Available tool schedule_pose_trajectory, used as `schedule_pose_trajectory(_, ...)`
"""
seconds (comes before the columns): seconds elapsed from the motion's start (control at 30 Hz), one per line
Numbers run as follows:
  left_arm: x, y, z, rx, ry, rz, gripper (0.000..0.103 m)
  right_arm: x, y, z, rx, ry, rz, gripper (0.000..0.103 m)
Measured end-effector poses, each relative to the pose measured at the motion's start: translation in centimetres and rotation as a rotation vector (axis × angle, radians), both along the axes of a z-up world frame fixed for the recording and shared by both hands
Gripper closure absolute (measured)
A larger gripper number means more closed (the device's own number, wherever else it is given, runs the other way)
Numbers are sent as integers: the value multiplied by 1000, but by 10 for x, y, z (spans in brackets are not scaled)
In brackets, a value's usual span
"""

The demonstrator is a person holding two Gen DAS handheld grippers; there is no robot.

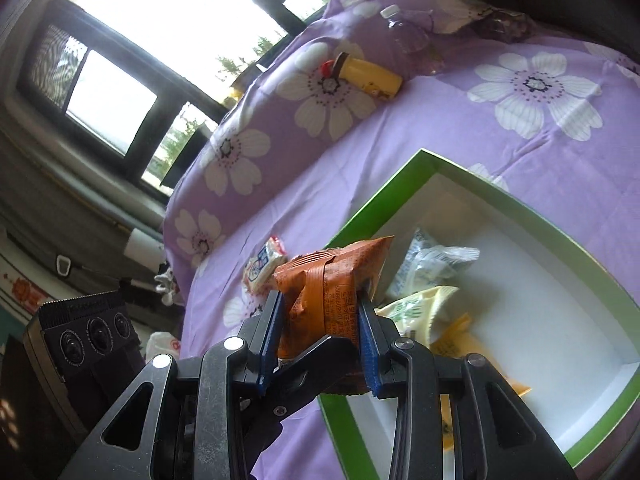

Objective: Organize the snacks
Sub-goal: 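Open the right gripper to release the chip bag into the box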

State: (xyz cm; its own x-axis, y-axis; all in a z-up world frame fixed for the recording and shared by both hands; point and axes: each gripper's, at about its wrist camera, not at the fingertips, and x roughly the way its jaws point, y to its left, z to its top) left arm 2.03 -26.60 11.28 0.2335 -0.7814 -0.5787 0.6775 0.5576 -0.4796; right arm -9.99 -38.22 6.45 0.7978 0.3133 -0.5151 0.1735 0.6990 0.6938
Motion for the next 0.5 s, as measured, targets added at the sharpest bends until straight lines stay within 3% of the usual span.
schedule_pose_trajectory(0.17,0,-15,-9,20,45,6,58,-2,-16,-10,9,57,-63,66)
schedule_pose_trajectory(0.33,-9,-5,-3,6,-5,53,37,-6,-17,-6,-54,71,-123,65)
schedule_pose_trajectory(0.4,-10,5,0,-9,-5,73,25,-8,-16,-3,-63,61,-127,51)
schedule_pose_trajectory(0.43,-11,11,1,-14,-6,88,23,-9,-15,-2,-67,53,-131,41)
schedule_pose_trajectory(0.5,-12,23,4,-7,-10,117,12,-12,-13,2,-79,30,-136,35)
